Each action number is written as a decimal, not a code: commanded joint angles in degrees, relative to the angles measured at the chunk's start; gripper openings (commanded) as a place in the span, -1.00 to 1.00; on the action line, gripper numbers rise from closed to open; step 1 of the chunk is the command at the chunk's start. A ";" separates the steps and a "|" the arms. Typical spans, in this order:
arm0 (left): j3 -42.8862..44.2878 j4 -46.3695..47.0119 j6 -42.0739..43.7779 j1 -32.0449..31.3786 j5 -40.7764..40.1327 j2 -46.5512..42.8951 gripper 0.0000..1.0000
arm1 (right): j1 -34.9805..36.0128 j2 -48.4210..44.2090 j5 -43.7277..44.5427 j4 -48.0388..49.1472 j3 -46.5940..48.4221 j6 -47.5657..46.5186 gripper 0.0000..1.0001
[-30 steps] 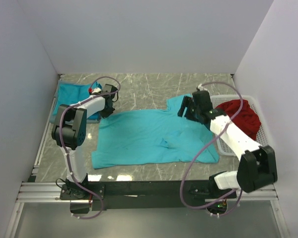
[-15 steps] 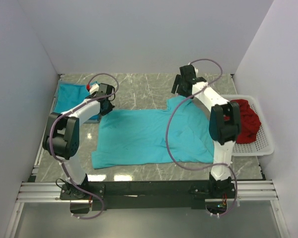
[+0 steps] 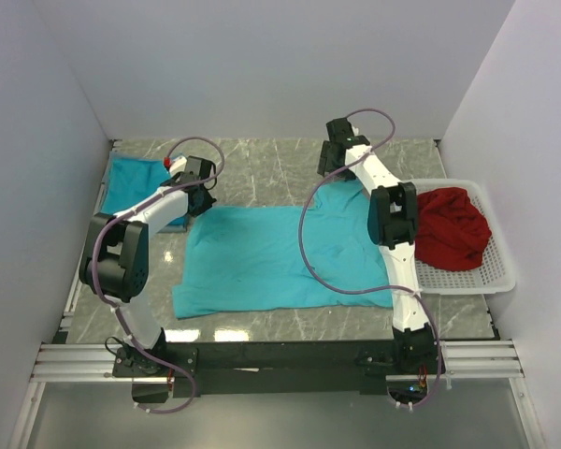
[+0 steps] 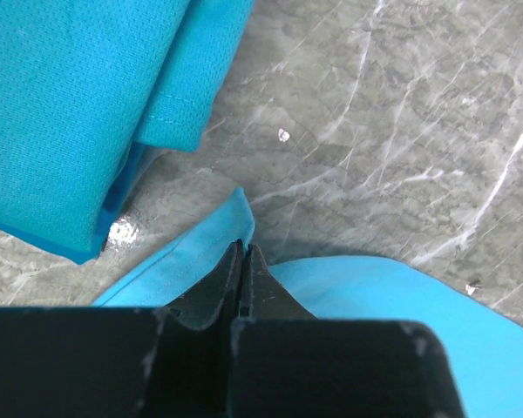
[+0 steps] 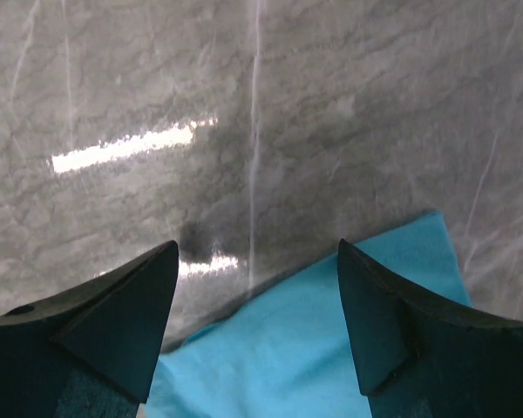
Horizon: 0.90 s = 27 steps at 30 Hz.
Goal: Fold and stack the t-shirts
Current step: Fold the tshirt
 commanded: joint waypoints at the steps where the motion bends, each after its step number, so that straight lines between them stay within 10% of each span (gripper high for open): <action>1: -0.43 1.96 1.52 -0.31 1.24 -3.38 -0.99 | -0.55 -0.58 0.18 -2.84 0.13 -0.91 0.59; 16: -1.49 3.02 1.16 -0.22 1.16 -5.23 -0.99 | -0.20 -3.92 1.94 -3.72 -3.56 1.12 0.81; 21: -1.23 2.75 1.08 -0.31 0.89 -5.23 -0.99 | -0.20 -3.31 -0.61 -4.34 -3.82 1.03 -0.16; 27: -0.70 2.31 1.25 -0.22 0.81 -5.05 -0.99 | -0.03 -4.27 -1.57 -1.45 -6.11 0.85 -0.74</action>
